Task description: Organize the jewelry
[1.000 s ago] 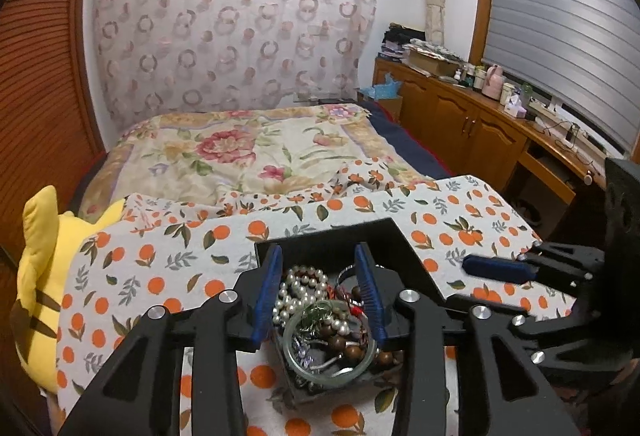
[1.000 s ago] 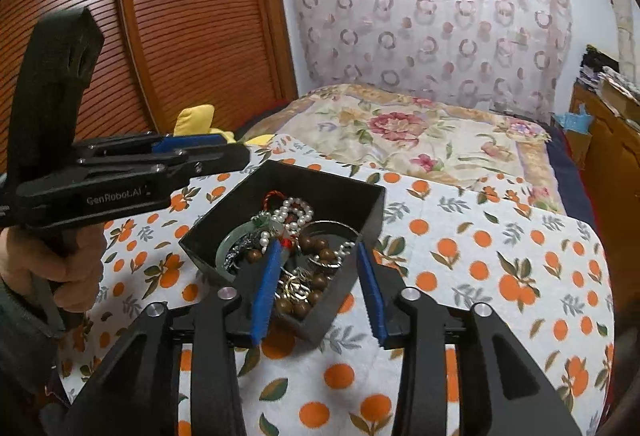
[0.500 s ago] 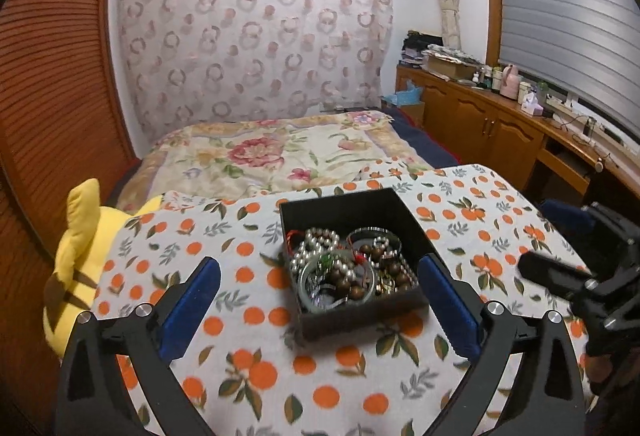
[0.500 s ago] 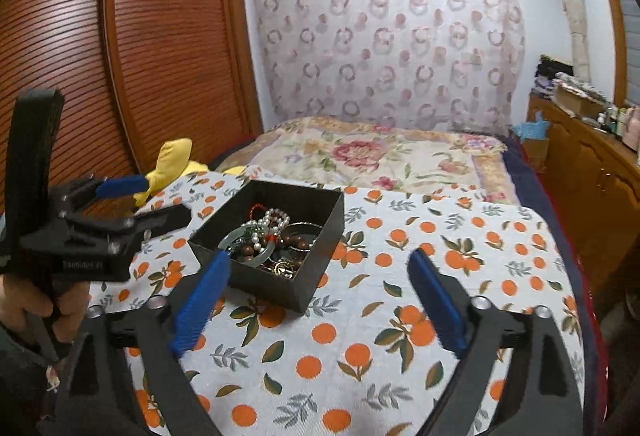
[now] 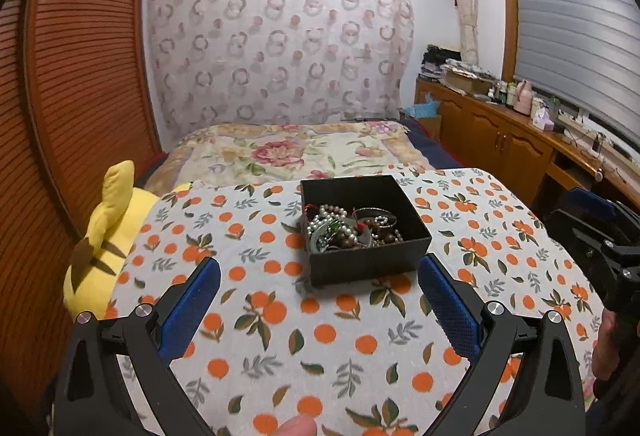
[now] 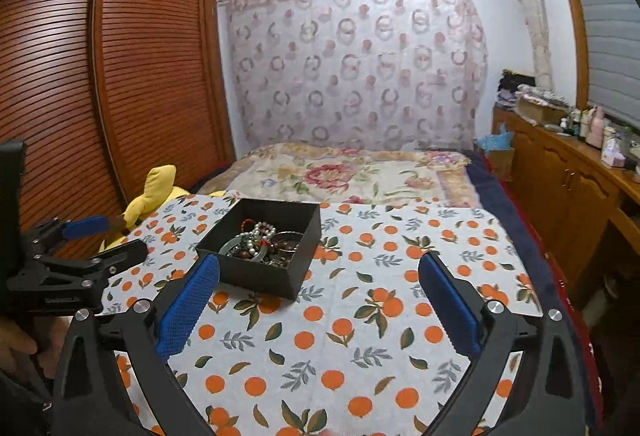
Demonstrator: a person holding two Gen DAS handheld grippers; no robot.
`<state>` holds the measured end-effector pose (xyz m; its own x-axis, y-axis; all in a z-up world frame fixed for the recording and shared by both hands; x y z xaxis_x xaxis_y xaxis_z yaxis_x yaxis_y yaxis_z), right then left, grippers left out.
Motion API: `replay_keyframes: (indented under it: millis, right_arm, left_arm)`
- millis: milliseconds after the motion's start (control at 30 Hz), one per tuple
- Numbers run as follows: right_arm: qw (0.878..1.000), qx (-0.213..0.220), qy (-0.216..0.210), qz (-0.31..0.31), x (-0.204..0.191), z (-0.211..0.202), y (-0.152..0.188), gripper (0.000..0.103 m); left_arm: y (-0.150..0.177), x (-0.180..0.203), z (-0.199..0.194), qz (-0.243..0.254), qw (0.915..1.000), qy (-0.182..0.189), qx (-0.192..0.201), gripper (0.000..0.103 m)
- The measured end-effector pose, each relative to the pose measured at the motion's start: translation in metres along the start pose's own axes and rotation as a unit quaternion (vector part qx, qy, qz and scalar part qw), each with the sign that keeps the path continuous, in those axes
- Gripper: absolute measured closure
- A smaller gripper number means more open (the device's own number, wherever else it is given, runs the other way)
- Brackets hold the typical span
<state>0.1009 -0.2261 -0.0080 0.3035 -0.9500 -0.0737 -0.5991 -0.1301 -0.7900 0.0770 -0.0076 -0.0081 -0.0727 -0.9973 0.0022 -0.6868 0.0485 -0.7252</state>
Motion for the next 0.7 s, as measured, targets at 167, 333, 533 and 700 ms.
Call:
replay_keyframes:
  millis: [167,333,533,700]
  right_arm:
    - [1.000,0.013,0.010,0.002,-0.003,-0.010,0.002,0.002]
    - [1.000,0.013,0.010,0.003,-0.004,-0.010,0.003,0.002]
    - [1.000,0.012,0.009,0.006,-0.003,-0.011,0.003,0.002]
    - [1.000,0.012,0.012,0.008,-0.002,-0.015,0.004,0.002]
  left_arm:
    - [0.004,-0.004,-0.007,-0.004,0.9999,-0.008,0.006,0.008]
    - [0.005,-0.009,-0.011,-0.004,0.9999,-0.011,0.010,0.008]
    - [0.005,-0.009,-0.011,-0.005,0.9999,-0.011,0.011,0.008]
    - [0.006,-0.010,-0.012,-0.005,0.9999,-0.011,0.011,0.008]
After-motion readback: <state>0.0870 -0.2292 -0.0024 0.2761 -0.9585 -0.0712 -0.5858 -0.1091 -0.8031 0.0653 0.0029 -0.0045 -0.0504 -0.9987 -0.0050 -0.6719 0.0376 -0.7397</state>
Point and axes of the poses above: each gripper's, at about its wrist camera, not at the fingertips, and z roughly the way its jaws point, x to its right, y to its underside, the point moved 4 cm from there along z, roughly the way its jaws point, and after that the axes turned 11 degrees about -x, right-handed, at the moved point
